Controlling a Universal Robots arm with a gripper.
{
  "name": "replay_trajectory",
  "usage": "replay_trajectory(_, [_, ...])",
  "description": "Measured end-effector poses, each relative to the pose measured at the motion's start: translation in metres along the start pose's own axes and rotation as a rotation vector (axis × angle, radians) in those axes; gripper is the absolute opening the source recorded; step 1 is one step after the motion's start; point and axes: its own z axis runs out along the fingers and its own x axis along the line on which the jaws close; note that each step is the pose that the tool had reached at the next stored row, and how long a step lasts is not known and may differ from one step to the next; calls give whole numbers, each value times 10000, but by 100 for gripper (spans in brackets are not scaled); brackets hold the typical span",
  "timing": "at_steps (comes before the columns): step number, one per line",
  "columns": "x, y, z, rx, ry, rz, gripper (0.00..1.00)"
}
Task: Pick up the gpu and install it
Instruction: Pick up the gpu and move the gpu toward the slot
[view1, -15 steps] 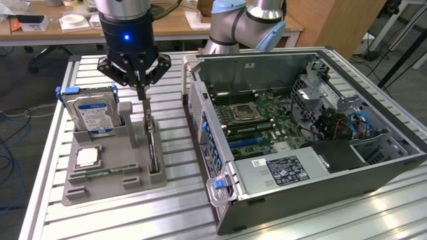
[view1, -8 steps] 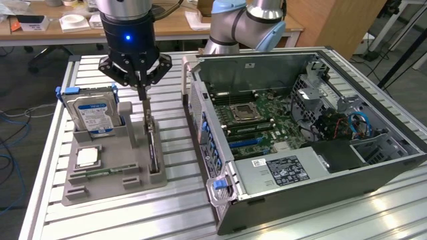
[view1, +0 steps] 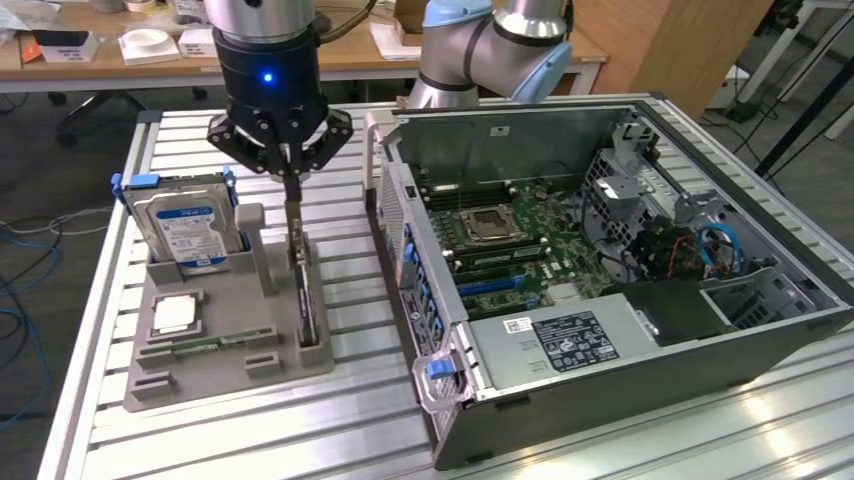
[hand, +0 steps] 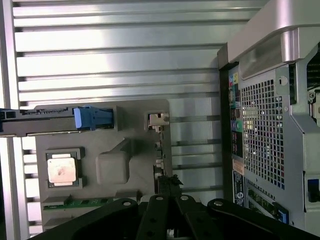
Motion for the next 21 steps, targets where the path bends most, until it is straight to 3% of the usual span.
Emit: replay_trajectory(21, [-153, 1, 65, 0, 0, 0, 11])
